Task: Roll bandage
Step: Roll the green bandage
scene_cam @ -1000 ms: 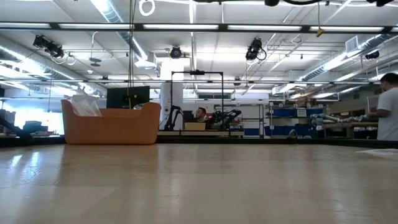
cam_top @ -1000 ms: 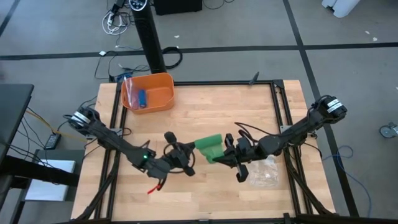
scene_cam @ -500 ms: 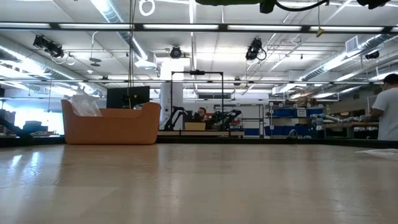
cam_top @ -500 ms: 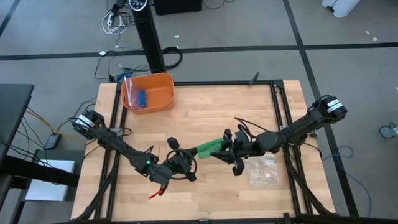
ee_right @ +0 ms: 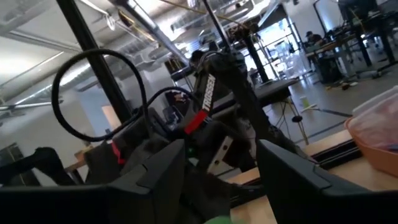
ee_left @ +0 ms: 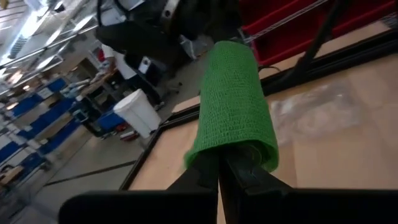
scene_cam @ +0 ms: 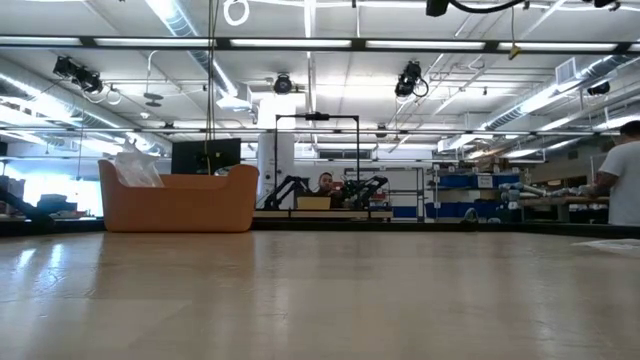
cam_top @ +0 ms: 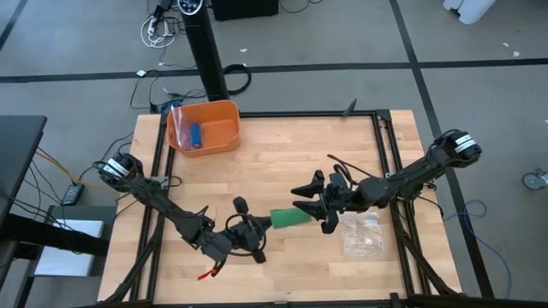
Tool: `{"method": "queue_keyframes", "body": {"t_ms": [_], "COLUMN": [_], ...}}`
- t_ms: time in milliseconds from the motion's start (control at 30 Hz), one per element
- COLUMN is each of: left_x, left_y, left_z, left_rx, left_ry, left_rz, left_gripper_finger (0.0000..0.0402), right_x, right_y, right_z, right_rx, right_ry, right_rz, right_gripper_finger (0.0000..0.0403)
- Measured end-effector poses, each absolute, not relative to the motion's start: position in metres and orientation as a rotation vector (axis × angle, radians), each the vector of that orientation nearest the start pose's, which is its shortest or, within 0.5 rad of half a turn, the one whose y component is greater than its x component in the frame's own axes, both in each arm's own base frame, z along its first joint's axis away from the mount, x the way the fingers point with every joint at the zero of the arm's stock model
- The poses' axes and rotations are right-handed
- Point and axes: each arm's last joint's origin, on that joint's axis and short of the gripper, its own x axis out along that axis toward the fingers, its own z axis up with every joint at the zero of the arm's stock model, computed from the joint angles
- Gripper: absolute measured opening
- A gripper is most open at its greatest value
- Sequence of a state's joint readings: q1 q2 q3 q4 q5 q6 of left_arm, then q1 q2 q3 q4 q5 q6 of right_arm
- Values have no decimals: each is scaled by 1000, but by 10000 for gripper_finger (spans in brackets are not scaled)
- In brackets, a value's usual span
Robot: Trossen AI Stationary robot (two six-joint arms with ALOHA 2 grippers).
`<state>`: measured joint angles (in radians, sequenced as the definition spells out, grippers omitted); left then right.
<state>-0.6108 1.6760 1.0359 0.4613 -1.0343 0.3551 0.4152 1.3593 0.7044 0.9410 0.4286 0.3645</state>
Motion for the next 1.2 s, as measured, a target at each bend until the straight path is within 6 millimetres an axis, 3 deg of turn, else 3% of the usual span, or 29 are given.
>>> {"method": "queue_keyframes", "body": {"t_ms": [200, 333, 533, 667, 933, 1200], "left_x": [308, 302, 298, 301, 327, 334], "left_y": [-194, -201, -212, -217, -224, -225], "left_z": [252, 248, 240, 231, 219, 223], "left_rx": [439, 480, 775, 1010, 1349, 1419], "left_ry": [181, 211, 257, 292, 405, 436], "left_rz": [296, 259, 138, 101, 183, 189], "left_gripper_finger": [1, 1, 1, 1, 1, 1], "right_x": [260, 246, 237, 243, 266, 289], "right_y": [103, 99, 98, 103, 124, 133], "right_z": [289, 292, 279, 273, 280, 281], "right_rx": [431, 356, 373, 339, 205, 128], "right_ry": [-203, -62, 157, 227, 354, 487], "right_rz": [41, 78, 171, 199, 217, 174], "right_gripper_finger": [205, 205, 205, 205, 203, 187]}}
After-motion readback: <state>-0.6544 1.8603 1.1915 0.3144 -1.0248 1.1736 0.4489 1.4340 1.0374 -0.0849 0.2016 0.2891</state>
